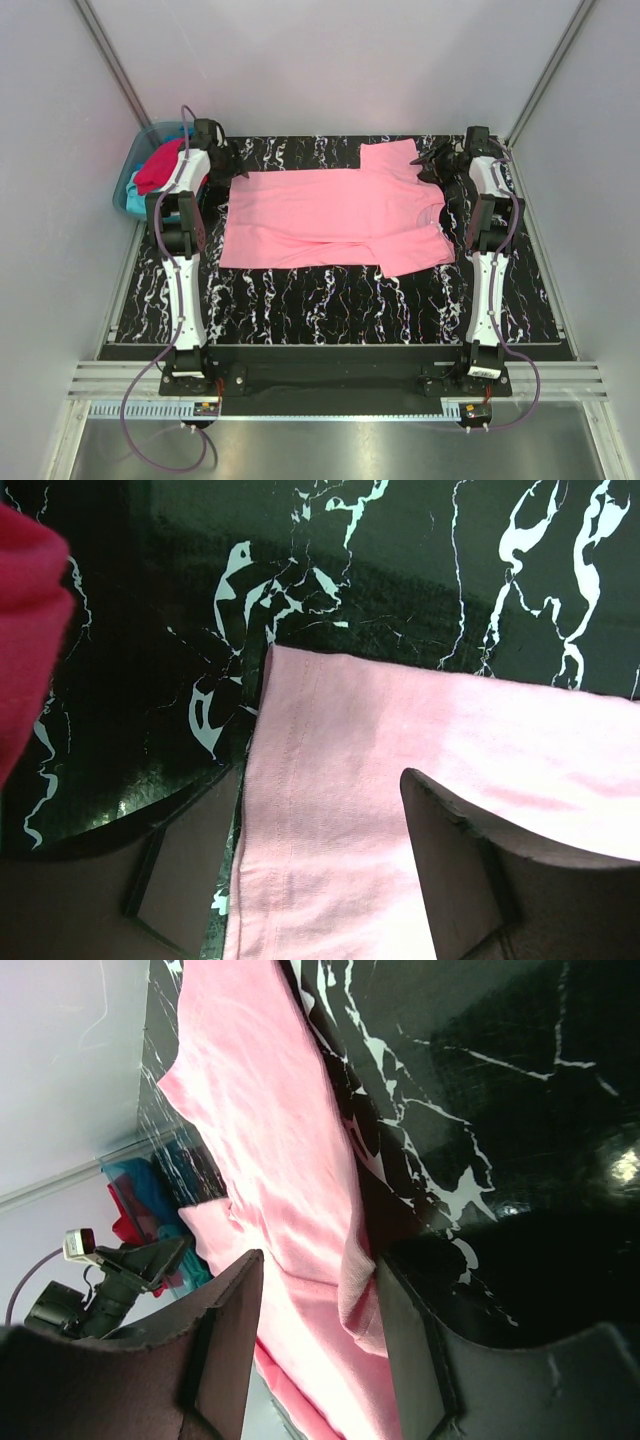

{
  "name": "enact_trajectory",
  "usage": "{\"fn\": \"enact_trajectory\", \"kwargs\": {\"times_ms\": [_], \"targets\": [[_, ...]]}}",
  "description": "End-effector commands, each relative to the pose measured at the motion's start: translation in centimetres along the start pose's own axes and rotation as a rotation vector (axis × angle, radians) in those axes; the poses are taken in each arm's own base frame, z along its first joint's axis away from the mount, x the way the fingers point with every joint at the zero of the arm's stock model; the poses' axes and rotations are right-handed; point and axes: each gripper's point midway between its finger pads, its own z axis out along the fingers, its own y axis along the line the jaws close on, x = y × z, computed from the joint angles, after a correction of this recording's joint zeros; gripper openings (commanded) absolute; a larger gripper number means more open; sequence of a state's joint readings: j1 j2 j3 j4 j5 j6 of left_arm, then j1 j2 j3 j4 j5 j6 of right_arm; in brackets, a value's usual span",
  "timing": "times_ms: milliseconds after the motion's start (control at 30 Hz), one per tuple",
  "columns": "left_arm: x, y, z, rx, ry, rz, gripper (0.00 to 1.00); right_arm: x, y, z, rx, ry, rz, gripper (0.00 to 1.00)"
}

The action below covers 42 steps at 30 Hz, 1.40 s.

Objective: Fold and stack the t-shirts
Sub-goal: Fold the tshirt

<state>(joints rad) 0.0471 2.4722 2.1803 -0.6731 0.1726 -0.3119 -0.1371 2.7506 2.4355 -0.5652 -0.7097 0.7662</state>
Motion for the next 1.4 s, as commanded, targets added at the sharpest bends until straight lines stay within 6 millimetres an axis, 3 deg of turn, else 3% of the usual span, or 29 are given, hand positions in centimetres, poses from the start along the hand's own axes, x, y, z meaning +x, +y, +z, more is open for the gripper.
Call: {"fn": "enact_trajectory", "kwargs": {"times_ms": [0,300,733,933,1167,1367], "targets": [[-0.2,1.8,0.3,-0.031,0.013,-0.046,0.73,1.7,-2.1,2.1,0.049,0.046,0.016,0.57],[1.1,-0.5,0.8,0.018,0.054,-0.013,0.72,1.7,-1.2,1.5,0.036,0.044,0.014,0.57],[3.2,-1.0,1.7,0.055,0.133,-0.033,0.68,2.0,-0.5,1.3,0.023,0.045,0.012,0.55],[3.2,-1.1,1.5,0.047,0.129,-0.025,0.5,2.2,-1.0,1.7,0.027,0.052,0.016,0.31],[2.8,-1.0,1.3,0.034,0.115,-0.027,0.03,2.1,-1.1,1.8,0.037,0.042,0.002,0.01],[2.1,-0.9,0.5,0.017,0.078,-0.034,0.0,1.5,-0.9,1.3,0.066,-0.008,-0.055,0.0]]}}
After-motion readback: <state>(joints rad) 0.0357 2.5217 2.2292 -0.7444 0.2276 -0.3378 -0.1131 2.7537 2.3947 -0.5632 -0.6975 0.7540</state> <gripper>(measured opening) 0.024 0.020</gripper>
